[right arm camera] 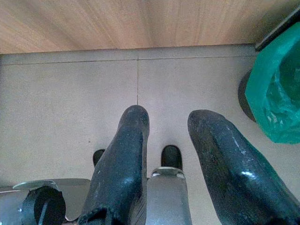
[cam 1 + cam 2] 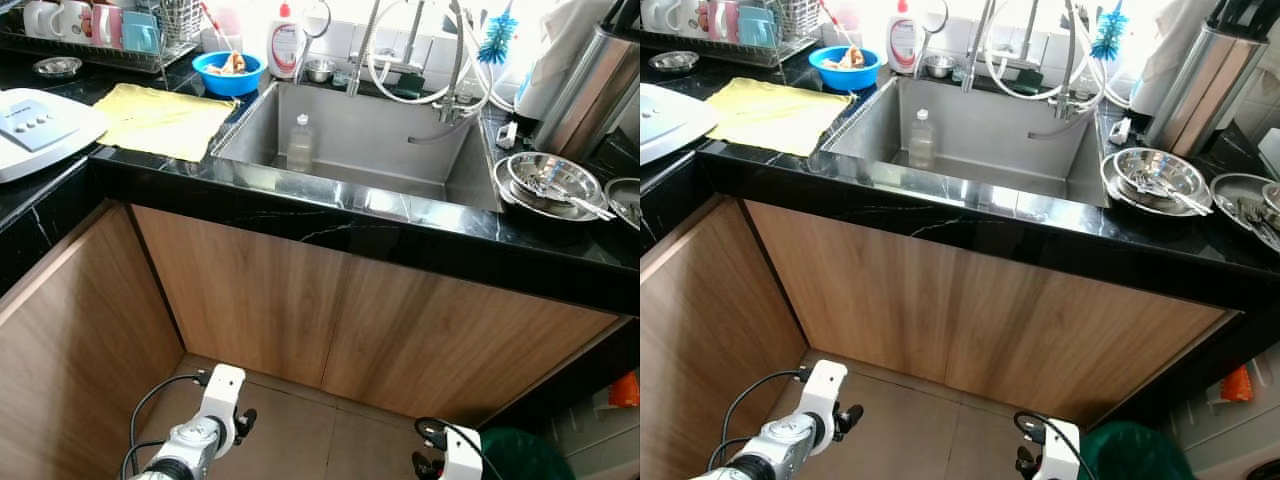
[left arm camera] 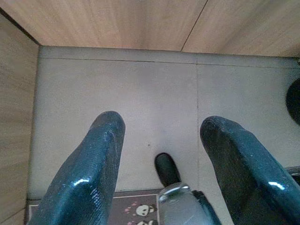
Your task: Kitchen organization
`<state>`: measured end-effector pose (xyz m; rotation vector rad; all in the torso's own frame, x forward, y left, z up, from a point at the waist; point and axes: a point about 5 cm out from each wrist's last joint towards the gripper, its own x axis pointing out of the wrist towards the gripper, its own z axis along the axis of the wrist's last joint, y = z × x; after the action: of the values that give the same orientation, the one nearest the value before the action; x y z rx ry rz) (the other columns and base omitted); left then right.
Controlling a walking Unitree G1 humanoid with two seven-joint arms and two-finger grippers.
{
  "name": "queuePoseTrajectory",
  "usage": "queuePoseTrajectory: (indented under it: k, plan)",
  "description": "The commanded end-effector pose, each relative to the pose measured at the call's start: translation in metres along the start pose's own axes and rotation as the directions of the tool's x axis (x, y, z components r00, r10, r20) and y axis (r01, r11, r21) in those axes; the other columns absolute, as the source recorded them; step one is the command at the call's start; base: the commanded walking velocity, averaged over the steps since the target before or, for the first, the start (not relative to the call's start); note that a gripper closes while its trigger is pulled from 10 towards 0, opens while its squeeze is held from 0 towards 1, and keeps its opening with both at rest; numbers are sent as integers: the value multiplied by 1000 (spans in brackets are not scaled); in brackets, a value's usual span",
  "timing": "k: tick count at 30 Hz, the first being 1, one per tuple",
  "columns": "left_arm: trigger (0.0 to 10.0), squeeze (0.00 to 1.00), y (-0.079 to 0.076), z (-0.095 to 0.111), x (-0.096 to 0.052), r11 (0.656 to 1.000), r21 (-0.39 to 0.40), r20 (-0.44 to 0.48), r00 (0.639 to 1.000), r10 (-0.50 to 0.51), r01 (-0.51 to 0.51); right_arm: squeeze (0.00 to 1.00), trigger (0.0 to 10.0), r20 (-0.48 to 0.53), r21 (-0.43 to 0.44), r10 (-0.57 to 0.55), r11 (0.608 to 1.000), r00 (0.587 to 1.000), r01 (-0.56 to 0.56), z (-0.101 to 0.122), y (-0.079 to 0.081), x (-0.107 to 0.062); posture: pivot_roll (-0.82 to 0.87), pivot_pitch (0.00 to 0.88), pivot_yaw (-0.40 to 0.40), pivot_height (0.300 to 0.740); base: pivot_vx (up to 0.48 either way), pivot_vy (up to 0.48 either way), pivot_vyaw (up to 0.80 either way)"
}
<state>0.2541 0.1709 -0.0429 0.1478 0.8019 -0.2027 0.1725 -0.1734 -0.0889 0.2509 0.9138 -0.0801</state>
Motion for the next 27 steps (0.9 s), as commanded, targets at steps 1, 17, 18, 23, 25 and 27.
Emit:
queuePoseTrajectory:
  k: [1,17,18,23,25,27]
  plan:
    - [10000,0,0,-4,-1,1000,15,-5,1000,-3,3,0,10000,3,5,-14,1000,1000,14,0,-3,-1,79,0,-73,740,0,0,0]
    - [10000,0,-2,-6,-1,1000,22,-12,1000,-11,11,0,10000,7,18,-18,1000,1000,18,-1,-3,-1,76,0,-73,740,177,0,-202]
    - [10000,0,-2,-6,-1,1000,22,-11,1000,-12,12,0,10000,6,16,-18,1000,1000,18,-1,-3,-1,77,0,-73,740,270,0,0]
    - [10000,0,-2,-5,-1,1000,23,-9,1000,-14,15,0,10000,0,2,-16,1000,1000,16,-2,-3,-1,80,0,-73,740,272,0,0]
    - [10000,0,-2,-5,-1,1000,21,-9,1000,-16,16,0,10000,-1,1,-16,1000,1000,16,-2,-3,-1,78,0,-72,740,270,0,0]
    - [10000,0,-2,-5,-1,1000,20,-8,1000,-16,16,0,10000,0,2,-18,1000,1000,18,-1,-3,-1,76,0,-70,740,274,0,0]
